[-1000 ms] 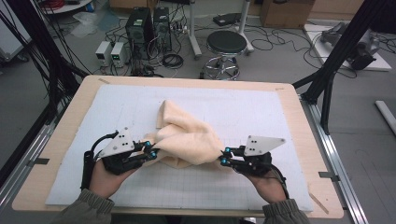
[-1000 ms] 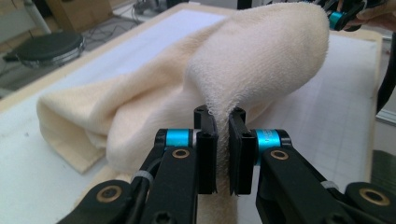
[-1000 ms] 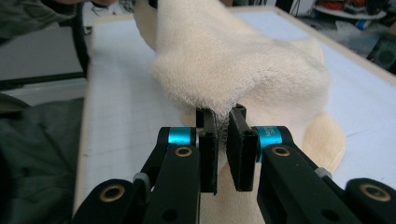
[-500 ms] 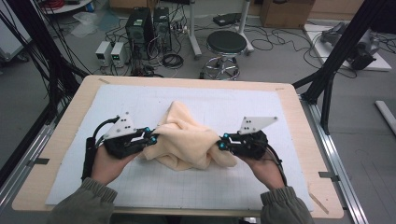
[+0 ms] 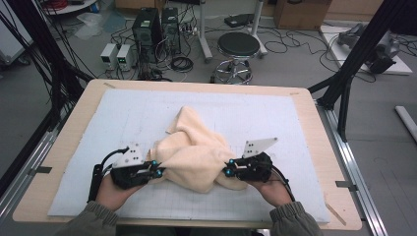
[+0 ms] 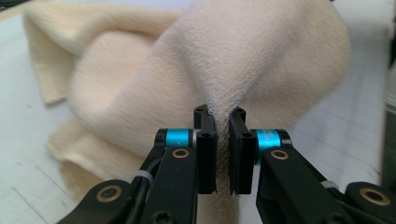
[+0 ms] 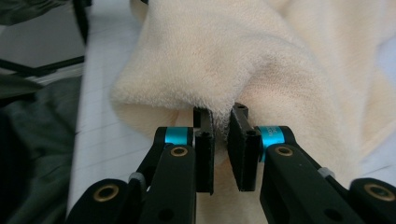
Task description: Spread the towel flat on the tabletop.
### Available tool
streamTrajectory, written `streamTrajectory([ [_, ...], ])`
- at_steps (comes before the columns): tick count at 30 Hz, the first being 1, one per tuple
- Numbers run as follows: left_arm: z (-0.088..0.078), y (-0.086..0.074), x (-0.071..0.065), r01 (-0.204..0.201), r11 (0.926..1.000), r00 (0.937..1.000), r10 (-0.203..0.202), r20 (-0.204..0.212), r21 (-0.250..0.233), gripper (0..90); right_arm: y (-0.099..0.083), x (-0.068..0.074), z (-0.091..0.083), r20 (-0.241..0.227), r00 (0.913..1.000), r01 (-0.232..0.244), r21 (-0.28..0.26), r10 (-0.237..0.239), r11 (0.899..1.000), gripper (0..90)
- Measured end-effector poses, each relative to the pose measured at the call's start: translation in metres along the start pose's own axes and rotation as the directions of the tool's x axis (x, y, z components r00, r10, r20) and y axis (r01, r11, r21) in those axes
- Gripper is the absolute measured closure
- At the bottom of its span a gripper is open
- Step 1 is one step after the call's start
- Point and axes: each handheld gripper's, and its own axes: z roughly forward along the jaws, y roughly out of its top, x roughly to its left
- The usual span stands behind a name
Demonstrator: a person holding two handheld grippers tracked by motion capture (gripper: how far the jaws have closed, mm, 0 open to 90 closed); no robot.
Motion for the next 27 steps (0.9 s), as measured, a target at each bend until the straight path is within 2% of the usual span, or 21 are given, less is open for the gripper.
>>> streamTrajectory([
  [3, -0.011, -0.004, -0.009, -0.008, 0.9999, 0.9996, 0.008, 0.029, -0.009, 82.4, -0.003, 0.014, -0.009, -0.027, 0.9993, 0.024, -0.019, -0.025, 1.0, 75.0],
  [6, -0.022, -0.001, -0.009, -0.005, 0.9993, 0.9991, 0.006, 0.041, -0.036, 71.5, 0.004, 0.022, -0.023, -0.026, 0.9991, 0.032, -0.07, -0.034, 0.997, 69.0],
  [9, -0.028, 0.007, -0.003, -0.001, 0.9969, 0.9998, 0.002, 0.02, -0.078, 62.9, 0.012, 0.018, -0.036, -0.004, 0.9994, 0.033, -0.131, -0.034, 0.991, 63.4],
  [12, -0.023, 0.017, 0.009, 0.001, 0.9938, 1.0, 0.0, 0.006, -0.111, 59.6, 0.019, 0.006, -0.038, 0.036, 0.9991, 0.029, -0.145, -0.024, 0.989, 59.1],
  [14, -0.014, 0.021, 0.02, 0.018, 0.9918, 0.9998, -0.018, -0.005, -0.126, 57.1, 0.021, -0.005, -0.03, 0.087, 0.9957, 0.039, -0.104, -0.03, 0.994, 55.9],
  [16, -0.004, 0.022, 0.03, 0.035, 0.9911, 0.9991, -0.038, -0.019, -0.129, 55.2, 0.021, -0.019, -0.018, 0.117, 0.9931, 0.017, -0.084, -0.007, 0.996, 53.3],
  [17, 0.004, 0.022, 0.036, 0.058, 0.9903, 0.998, -0.061, -0.02, -0.126, 54.2, 0.02, -0.023, -0.013, 0.116, 0.9932, 0.005, -0.075, 0.004, 0.997, 52.1],
  [19, 0.016, 0.021, 0.045, 0.053, 0.9933, 0.9974, -0.058, -0.043, -0.103, 53.1, 0.019, -0.036, 0.002, 0.126, 0.9917, -0.017, -0.056, 0.024, 0.998, 51.0],
  [20, 0.022, 0.021, 0.049, 0.069, 0.9929, 0.996, -0.074, -0.05, -0.097, 51.9, 0.017, -0.042, 0.009, 0.128, 0.9914, -0.021, -0.043, 0.026, 0.999, 50.7],
  [23, 0.036, 0.017, 0.063, 0.099, 0.9921, 0.992, -0.104, -0.071, -0.077, 50.9, 0.009, -0.06, 0.025, 0.132, 0.9881, -0.081, 0.008, 0.079, 0.997, 49.6],
  [25, 0.044, 0.013, 0.071, 0.129, 0.991, 0.9895, -0.131, -0.061, -0.034, 51.0, 0.001, -0.07, 0.034, 0.125, 0.9849, -0.125, 0.04, 0.119, 0.991, 50.2],
  [27, 0.051, 0.009, 0.076, 0.163, 0.9864, 0.986, -0.162, -0.039, 0.02, 54.1, -0.004, -0.075, 0.04, 0.094, 0.9855, -0.148, 0.065, 0.141, 0.987, 56.3],
])
